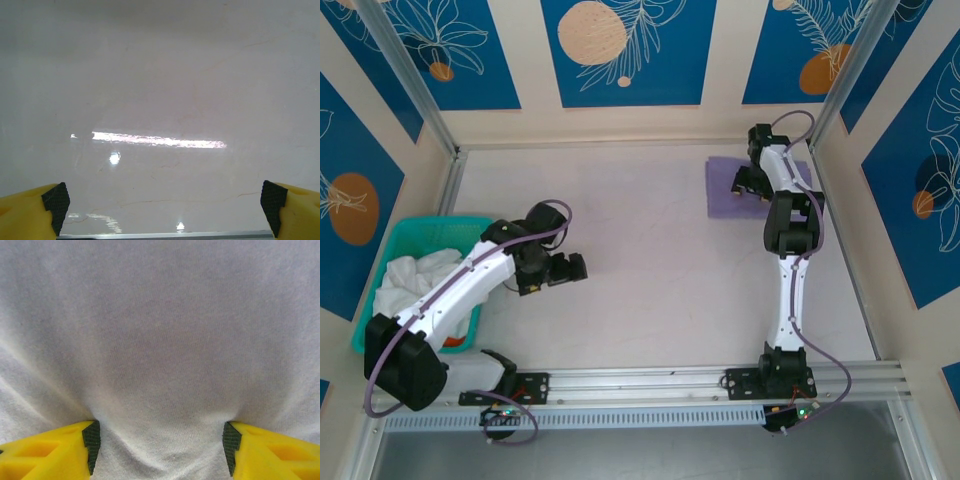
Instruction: Fold and stack the t-shirts
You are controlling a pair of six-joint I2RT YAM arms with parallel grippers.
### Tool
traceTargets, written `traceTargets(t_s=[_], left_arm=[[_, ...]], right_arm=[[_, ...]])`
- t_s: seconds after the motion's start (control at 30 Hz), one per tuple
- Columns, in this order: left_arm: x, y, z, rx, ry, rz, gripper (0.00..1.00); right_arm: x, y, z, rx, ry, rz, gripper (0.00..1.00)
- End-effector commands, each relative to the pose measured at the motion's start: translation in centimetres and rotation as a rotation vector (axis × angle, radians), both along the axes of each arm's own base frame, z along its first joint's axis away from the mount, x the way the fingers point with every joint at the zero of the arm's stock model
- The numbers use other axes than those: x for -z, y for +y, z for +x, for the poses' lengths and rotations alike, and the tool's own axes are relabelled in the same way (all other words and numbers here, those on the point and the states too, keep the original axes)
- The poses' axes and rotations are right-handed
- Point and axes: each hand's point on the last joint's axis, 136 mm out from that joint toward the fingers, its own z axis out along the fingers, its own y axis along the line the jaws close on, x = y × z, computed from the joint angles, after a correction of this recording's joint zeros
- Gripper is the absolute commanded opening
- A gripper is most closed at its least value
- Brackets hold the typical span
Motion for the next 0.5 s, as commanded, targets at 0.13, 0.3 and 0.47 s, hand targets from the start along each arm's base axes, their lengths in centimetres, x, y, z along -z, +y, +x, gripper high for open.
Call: traceTargets(t_s=[0.13, 0.3, 0.47], left_arm=[[0.2, 0.0, -0.9, -0.021, 0.022, -0.006, 1.00], [0.0, -0.8, -0.1, -0.025, 0.019, -0.033, 1.00], [-1.2, -1.8, 1.2, -0.022, -0.010, -0.057, 1.00]], right_arm=[[1.5, -3.4, 0.4, -0.042, 0.011, -0.045, 0.68], [1.5, -0.9, 1.2, -0.138, -0.003, -0.013, 0.67], [-0.1, 0.8, 1.2, -0.195, -0.015, -0.027, 0.67]])
